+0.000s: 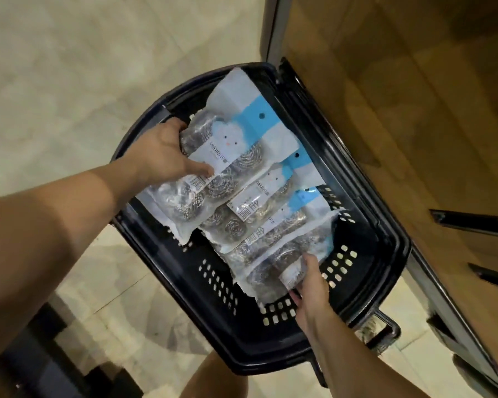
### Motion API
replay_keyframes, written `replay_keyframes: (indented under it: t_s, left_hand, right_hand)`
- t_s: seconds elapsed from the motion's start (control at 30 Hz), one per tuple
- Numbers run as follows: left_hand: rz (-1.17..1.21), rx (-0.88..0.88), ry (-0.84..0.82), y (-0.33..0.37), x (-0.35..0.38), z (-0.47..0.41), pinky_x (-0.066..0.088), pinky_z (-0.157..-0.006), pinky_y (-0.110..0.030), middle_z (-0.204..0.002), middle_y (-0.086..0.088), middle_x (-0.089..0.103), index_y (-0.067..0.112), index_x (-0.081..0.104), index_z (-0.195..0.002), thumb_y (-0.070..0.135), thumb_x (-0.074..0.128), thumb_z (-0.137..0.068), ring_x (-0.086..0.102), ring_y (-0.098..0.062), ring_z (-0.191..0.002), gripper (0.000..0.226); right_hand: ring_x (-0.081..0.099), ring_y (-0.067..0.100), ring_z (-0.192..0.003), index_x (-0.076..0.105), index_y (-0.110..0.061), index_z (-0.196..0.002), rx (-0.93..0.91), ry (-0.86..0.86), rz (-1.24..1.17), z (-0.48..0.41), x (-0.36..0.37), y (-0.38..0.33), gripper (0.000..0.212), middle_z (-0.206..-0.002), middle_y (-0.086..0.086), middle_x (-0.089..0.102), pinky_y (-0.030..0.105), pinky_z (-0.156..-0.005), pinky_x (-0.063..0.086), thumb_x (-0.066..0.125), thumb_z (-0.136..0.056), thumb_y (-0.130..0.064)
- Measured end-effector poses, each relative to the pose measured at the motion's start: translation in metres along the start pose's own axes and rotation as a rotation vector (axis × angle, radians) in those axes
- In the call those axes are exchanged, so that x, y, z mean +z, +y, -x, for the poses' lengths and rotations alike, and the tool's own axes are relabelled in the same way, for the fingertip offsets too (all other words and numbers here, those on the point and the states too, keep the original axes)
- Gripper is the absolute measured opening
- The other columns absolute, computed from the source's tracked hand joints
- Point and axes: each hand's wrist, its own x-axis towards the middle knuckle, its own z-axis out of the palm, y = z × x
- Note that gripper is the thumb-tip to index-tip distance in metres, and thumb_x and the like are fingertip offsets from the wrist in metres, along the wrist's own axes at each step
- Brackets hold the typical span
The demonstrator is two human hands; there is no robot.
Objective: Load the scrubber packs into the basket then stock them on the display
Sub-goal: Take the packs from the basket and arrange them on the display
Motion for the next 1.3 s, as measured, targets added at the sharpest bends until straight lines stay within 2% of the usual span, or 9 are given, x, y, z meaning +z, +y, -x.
replay_keyframes:
  t_s: [0.17, 0.3, 0.47, 0.6, 0.83, 0.93, 1.03, 1.17, 1.3]
  left_hand:
    - [0.110, -0.006, -0.123, 0.002, -0.012, 0.017, 0.050, -0.068, -0.033, -0.101, -0.002, 0.067, 0.016, 0.061, -0.111, 0.053, 0.090, -0.055, 0.062, -0.020, -0.085, 0.073]
    - [0.371, -0.047, -0.134, -0.001, -0.016, 0.047, 0.051, -0.053, -0.020, -0.095, 0.006, 0.073, 0.019, 0.067, -0.106, 0.028, 0.094, -0.061, 0.068, -0.009, -0.078, 0.053]
    - [0.579, -0.111, -0.072, -0.004, -0.046, 0.096, 0.050, -0.045, -0.012, -0.069, 0.014, 0.075, 0.017, 0.070, -0.101, 0.017, 0.092, -0.061, 0.069, -0.003, -0.057, 0.046]
    - [0.711, -0.094, -0.025, 0.011, -0.094, 0.146, 0.046, -0.052, -0.015, -0.076, 0.017, 0.073, 0.027, 0.064, -0.100, 0.022, 0.092, -0.058, 0.068, -0.002, -0.066, 0.050]
    - [0.913, 0.075, 0.120, 0.073, -0.208, 0.253, 0.061, -0.059, -0.034, -0.083, -0.001, 0.079, 0.012, 0.067, -0.108, 0.021, 0.081, -0.074, 0.076, -0.021, -0.072, 0.038]
    - [0.988, 0.196, 0.160, 0.114, -0.266, 0.307, 0.059, -0.075, -0.042, -0.088, -0.004, 0.079, 0.014, 0.066, -0.111, 0.036, 0.085, -0.061, 0.076, -0.026, -0.078, 0.057]
    - [1.053, 0.319, 0.152, 0.161, -0.321, 0.352, 0.059, -0.069, -0.037, -0.098, -0.012, 0.077, 0.012, 0.067, -0.110, 0.056, 0.095, -0.023, 0.075, -0.028, -0.082, 0.100]
    - [1.088, 0.521, 0.024, 0.250, -0.370, 0.403, 0.059, -0.065, -0.039, -0.112, -0.023, 0.071, 0.019, 0.069, -0.108, 0.040, 0.095, -0.033, 0.069, -0.033, -0.085, 0.082]
    - [1.078, 0.679, -0.053, 0.362, -0.382, 0.443, 0.040, -0.081, -0.048, -0.113, -0.015, 0.067, 0.027, 0.072, -0.103, 0.045, 0.098, -0.029, 0.056, -0.036, -0.092, 0.080]
  right_hand:
    - [0.062, 0.026, -0.114, 0.051, -0.009, -0.140, -0.049, 0.015, -0.070, 0.025, -0.001, 0.008, 0.087, -0.118, 0.006, 0.064, 0.040, -0.094, 0.050, 0.088, -0.069, -0.042]
    - [0.052, 0.031, -0.134, 0.020, -0.013, -0.158, -0.123, -0.043, -0.125, 0.055, 0.005, 0.003, 0.129, -0.151, 0.011, 0.048, 0.052, -0.115, 0.037, 0.094, -0.054, -0.033]
    - [0.040, 0.026, -0.143, 0.012, -0.018, -0.160, -0.295, -0.097, 0.060, 0.103, -0.003, -0.008, 0.112, -0.157, 0.002, 0.038, 0.044, -0.120, 0.030, 0.086, -0.076, -0.025]
    - [0.061, 0.019, -0.119, 0.047, -0.029, -0.139, -0.426, -0.249, 0.142, 0.170, -0.009, -0.037, 0.072, -0.127, -0.007, 0.066, 0.040, -0.113, 0.040, 0.085, -0.078, -0.019]
    - [0.072, 0.005, -0.099, 0.055, -0.031, -0.124, -0.736, -0.505, 0.183, 0.326, -0.047, -0.111, 0.060, -0.111, -0.013, 0.074, 0.024, -0.083, 0.056, 0.087, -0.075, -0.018]
    - [0.071, 0.009, -0.104, 0.056, -0.033, -0.123, -0.889, -0.566, 0.179, 0.403, -0.076, -0.148, 0.069, -0.114, -0.012, 0.074, 0.033, -0.093, 0.056, 0.091, -0.064, -0.028]
    - [0.072, 0.015, -0.105, 0.059, -0.030, -0.122, -1.004, -0.547, 0.165, 0.474, -0.117, -0.181, 0.076, -0.114, -0.006, 0.075, 0.045, -0.098, 0.055, 0.097, -0.057, -0.030]
    - [0.069, -0.010, -0.082, 0.056, -0.036, -0.113, -1.157, -0.448, 0.073, 0.549, -0.202, -0.229, 0.053, -0.097, -0.023, 0.070, 0.014, -0.074, 0.056, 0.087, -0.074, -0.017]
    - [0.073, -0.002, -0.073, 0.057, -0.028, -0.110, -1.252, -0.359, -0.053, 0.596, -0.311, -0.271, 0.043, -0.078, -0.026, 0.075, 0.019, -0.066, 0.058, 0.081, -0.079, -0.010]
